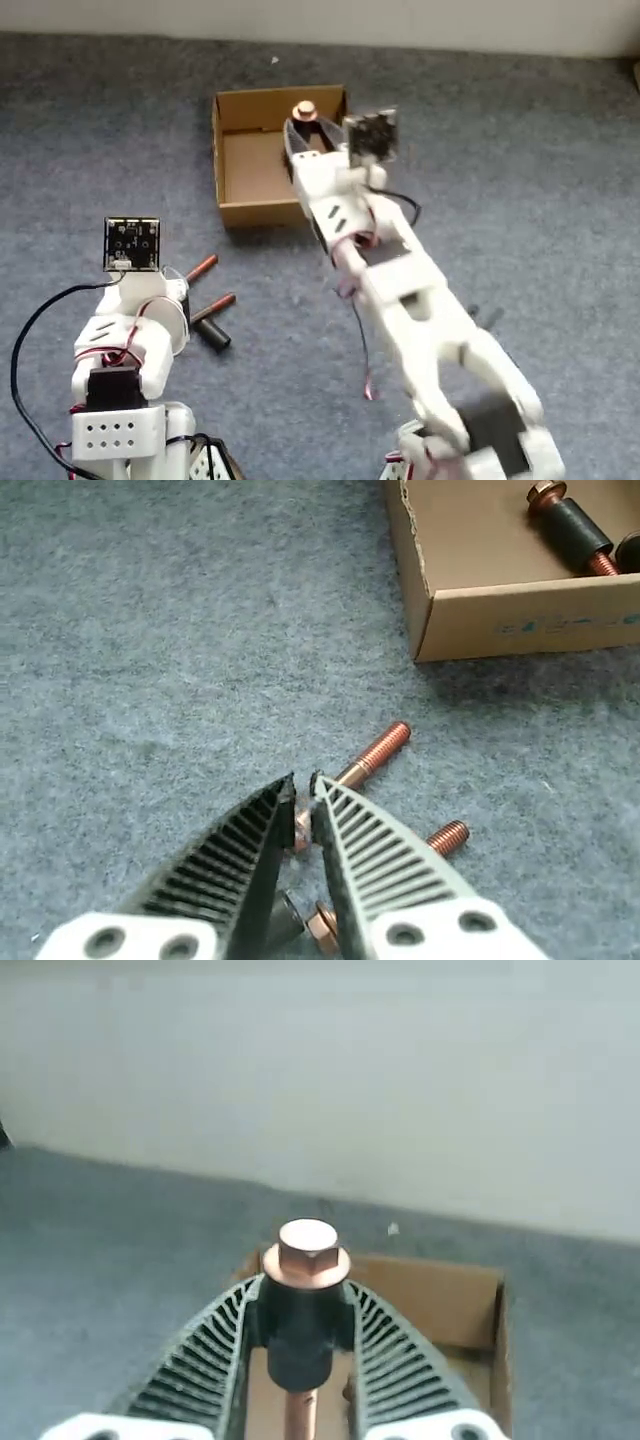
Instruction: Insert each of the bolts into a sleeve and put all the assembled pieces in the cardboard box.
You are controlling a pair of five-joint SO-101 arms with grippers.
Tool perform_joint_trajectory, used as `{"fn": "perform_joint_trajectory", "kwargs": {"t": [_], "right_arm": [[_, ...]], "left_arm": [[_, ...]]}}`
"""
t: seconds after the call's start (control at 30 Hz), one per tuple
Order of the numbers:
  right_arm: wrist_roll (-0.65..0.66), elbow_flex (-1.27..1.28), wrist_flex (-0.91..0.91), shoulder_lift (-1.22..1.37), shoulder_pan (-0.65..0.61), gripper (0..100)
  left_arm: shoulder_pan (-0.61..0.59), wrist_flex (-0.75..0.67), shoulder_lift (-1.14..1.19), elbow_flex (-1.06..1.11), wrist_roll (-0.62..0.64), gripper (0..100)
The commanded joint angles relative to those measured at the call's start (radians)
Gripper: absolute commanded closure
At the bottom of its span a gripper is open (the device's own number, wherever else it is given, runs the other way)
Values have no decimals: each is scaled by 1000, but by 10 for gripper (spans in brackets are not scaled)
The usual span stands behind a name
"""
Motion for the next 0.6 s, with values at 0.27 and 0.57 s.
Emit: {"fn": "perform_joint_trajectory", "kwargs": {"t": [0.27, 0.57], "right_arm": [[6, -297, -48, 400, 56, 898], [6, -297, 108, 280, 50, 826]], "left_arm": [[-10, -20, -2, -12, -12, 946], [-10, -21, -2, -12, -12, 946]]}}
